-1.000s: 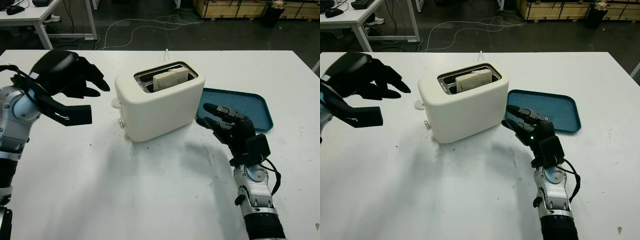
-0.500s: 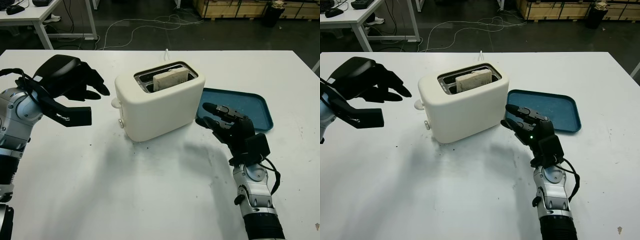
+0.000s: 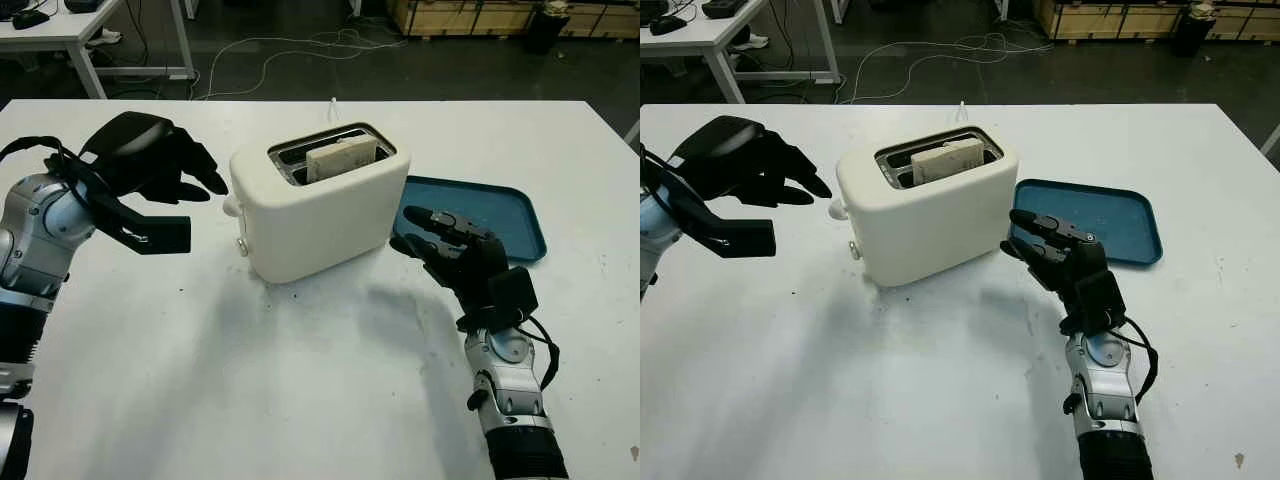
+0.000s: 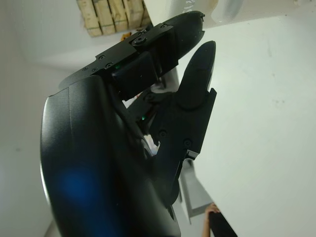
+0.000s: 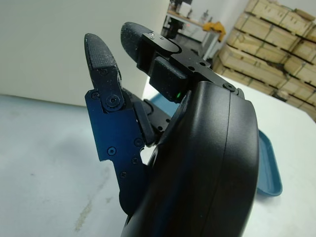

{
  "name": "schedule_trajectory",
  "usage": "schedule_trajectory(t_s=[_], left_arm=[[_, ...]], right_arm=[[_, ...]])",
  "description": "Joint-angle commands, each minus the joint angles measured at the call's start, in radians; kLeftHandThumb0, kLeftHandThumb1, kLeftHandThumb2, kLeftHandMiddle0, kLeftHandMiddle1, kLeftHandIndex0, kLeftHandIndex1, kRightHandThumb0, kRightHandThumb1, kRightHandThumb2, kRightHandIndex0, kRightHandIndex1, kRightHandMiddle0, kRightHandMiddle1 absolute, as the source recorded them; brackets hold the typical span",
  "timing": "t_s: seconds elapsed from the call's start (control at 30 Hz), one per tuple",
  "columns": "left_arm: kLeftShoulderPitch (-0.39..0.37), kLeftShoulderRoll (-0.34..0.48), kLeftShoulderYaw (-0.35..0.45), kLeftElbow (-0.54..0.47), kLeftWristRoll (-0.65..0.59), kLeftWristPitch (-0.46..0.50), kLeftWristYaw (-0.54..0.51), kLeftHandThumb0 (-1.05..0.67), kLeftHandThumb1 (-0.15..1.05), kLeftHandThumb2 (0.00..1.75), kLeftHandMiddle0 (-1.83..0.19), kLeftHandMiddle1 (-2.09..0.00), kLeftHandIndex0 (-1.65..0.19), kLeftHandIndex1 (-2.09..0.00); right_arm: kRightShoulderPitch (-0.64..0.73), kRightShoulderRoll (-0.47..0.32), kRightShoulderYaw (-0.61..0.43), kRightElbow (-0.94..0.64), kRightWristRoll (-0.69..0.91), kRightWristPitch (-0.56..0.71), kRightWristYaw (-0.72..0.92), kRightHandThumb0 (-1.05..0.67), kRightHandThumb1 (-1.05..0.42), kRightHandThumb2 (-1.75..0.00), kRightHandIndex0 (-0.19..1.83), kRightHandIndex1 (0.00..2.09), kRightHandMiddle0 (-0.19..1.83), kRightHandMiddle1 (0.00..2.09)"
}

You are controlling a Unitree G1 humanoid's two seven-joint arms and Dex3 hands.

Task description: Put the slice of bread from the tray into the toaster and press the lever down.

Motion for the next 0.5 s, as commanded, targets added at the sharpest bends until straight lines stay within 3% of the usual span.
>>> schedule_trajectory(t_s=[0.0,0.47], left_arm=[[-0.017,-0.005,-0.006,0.011,-0.014,-0.008,-0.006,-0.27,0.84,0.00,-0.98,-1.30,-1.31,-0.01],[-0.018,-0.020,-0.011,0.020,-0.013,-0.013,-0.014,-0.24,0.83,0.00,-0.99,-1.14,-1.32,-0.01]], right_arm=[[0.003,0.003,0.002,-0.014,0.000,0.018,0.002,-0.45,-0.83,0.00,1.22,0.01,1.07,0.00],[0.004,0.005,0.001,-0.017,-0.003,0.026,0.005,-0.47,-0.83,0.00,1.21,0.00,1.07,0.00]])
